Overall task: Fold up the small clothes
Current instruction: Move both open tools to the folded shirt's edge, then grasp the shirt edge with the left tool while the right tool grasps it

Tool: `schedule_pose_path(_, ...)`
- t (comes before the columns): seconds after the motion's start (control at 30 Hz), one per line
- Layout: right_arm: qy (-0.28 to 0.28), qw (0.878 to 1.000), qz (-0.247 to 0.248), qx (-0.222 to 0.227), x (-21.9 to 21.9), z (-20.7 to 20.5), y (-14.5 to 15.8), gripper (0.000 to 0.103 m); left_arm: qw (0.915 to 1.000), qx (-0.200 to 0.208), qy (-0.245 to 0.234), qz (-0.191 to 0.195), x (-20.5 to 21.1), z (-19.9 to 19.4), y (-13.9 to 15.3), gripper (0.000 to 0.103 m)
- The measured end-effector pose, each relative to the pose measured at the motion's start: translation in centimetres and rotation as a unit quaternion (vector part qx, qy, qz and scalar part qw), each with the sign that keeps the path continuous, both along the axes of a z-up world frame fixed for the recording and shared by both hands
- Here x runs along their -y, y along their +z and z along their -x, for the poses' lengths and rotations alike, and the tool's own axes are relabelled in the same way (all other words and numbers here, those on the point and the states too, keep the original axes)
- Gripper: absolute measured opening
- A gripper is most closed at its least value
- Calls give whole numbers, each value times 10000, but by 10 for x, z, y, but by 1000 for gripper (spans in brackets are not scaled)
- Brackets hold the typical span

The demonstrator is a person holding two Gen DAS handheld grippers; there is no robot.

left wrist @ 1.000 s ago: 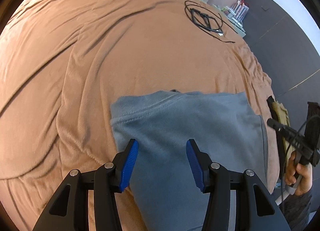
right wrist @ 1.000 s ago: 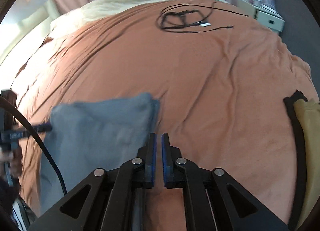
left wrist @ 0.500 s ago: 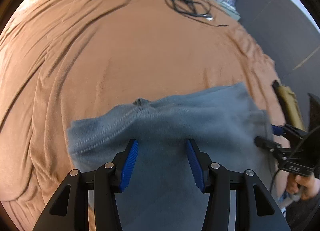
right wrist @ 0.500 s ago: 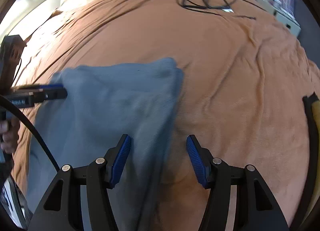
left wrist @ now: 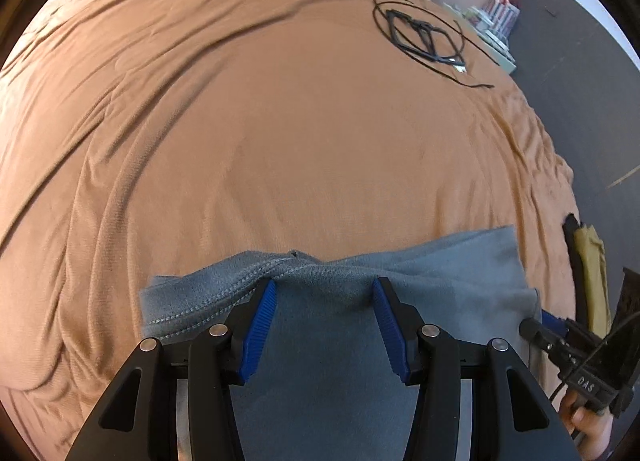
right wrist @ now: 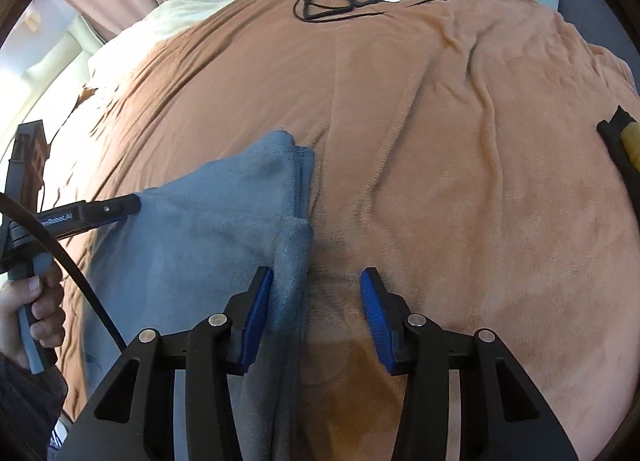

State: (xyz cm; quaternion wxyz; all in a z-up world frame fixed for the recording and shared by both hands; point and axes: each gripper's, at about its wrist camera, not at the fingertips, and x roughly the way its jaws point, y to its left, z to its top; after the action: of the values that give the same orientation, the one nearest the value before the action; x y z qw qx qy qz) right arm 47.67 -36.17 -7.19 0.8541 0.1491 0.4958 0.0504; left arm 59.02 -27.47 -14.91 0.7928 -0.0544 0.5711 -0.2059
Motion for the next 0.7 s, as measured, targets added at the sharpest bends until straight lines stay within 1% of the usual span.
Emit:
schedule_pose_path(0.1, 191, 9997, -139, -30, -6, 6, 3, 43, 9995, -22, -51, 326, -14, 7, 11, 52)
schedule_pose_path(0.2, 274, 9991, -311, -75, -3, 4, 0, 43, 9989, -22, -103, 459, -28, 12, 18, 52)
schedule_pose_path(0.43, 238, 9951, -941, -204, 15, 1, -14, 43, 9991, -33, 83, 406, -60, 24, 22, 53)
schedule_pose_path(0.63, 202, 9862, -1614, -317, 39, -2, -28, 43, 9989, -137, 287, 335, -90, 33, 12, 52)
schedule_pose_path(0.7, 241, 9812, -1881, -364, 47, -2, -36, 43, 9984, -252, 331, 385, -97, 36, 5, 52)
